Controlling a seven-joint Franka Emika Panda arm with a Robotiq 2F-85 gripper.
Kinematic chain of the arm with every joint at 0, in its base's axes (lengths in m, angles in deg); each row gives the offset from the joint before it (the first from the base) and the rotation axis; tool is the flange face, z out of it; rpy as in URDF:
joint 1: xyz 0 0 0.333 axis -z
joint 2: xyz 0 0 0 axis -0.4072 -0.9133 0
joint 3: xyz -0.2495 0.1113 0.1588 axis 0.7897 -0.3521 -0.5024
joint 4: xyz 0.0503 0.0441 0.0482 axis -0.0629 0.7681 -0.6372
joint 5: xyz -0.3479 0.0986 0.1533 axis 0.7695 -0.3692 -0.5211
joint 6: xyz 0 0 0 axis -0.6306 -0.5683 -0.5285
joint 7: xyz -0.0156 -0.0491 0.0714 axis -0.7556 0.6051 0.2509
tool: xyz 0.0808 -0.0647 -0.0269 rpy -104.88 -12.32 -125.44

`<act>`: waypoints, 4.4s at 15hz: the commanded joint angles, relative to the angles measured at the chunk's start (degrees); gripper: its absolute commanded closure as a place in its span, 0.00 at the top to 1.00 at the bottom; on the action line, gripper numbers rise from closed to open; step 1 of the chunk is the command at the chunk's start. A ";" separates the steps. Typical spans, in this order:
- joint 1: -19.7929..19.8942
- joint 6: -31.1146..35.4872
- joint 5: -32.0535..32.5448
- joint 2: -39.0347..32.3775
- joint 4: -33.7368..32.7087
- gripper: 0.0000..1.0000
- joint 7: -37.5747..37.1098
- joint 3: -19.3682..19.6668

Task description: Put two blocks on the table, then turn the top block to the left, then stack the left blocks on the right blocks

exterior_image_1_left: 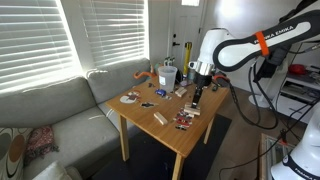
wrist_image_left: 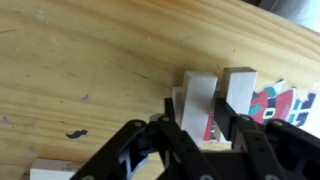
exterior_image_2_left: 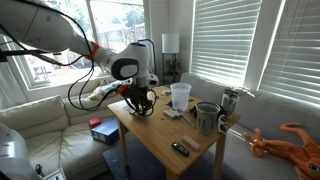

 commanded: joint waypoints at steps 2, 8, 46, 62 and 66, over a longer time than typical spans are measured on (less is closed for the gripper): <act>-0.14 -1.57 -0.99 -0.42 -1.19 0.25 0.63 0.51; -0.09 -1.65 -0.85 -0.34 -1.29 0.49 0.46 0.47; -1.80 -9.14 -0.57 -6.41 -15.81 1.00 -34.20 -7.82; -5.31 -9.37 4.77 -17.72 -25.23 1.00 -52.55 -9.80; -6.56 -7.50 6.80 -20.45 -26.61 1.00 -56.42 -9.32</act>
